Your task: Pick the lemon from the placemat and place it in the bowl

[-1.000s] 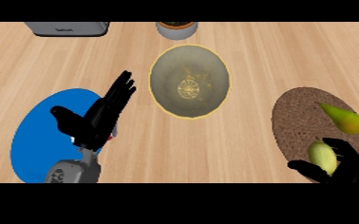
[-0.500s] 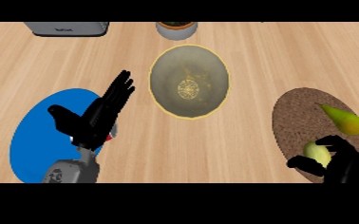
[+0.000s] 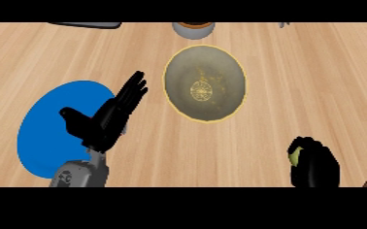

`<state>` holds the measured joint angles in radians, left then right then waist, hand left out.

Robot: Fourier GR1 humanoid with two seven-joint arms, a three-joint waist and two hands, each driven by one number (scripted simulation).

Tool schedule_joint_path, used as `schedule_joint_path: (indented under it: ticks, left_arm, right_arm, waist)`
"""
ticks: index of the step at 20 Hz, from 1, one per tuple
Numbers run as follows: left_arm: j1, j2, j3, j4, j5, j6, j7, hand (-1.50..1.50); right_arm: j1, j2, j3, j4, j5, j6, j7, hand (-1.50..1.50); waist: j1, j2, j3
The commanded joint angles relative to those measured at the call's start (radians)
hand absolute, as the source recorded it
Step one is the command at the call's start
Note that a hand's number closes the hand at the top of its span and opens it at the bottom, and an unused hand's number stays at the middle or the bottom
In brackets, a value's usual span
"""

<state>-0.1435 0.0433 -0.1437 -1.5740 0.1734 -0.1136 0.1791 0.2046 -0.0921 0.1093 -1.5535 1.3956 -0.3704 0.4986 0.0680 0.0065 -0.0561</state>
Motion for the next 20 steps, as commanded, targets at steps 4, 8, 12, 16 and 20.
schedule_joint_path:
  ticks: [4,8,12,16,20]
  left_arm:
    - [-0.026,-0.016,-0.033,0.008,-0.006,-0.012,0.009,0.00]
    - [-0.024,-0.016,-0.024,0.023,0.005,-0.013,0.023,0.00]
    - [-0.033,-0.007,-0.006,0.032,-0.002,0.000,0.024,0.00]
    - [-0.041,-0.020,-0.002,0.067,-0.016,0.017,0.010,0.00]
    - [-0.034,-0.010,0.010,0.046,0.002,0.006,0.012,0.00]
  right_arm:
    - [-0.099,0.087,0.341,-0.019,0.075,0.242,0.154,1.50]
    - [-0.200,0.090,0.517,-0.109,0.047,0.311,0.329,1.50]
    - [-0.355,0.091,0.641,-0.186,0.090,0.400,0.559,1.50]
    - [-0.512,0.092,0.724,-0.232,0.085,0.489,0.733,1.50]
    - [-0.627,0.092,0.745,-0.252,0.038,0.550,0.846,1.50]
  waist:
    - [0.059,0.009,0.050]
    - [0.053,-0.003,0.051]
    - [0.027,-0.013,0.049]
    - [0.012,-0.010,0.049]
    - [0.015,-0.013,0.050]
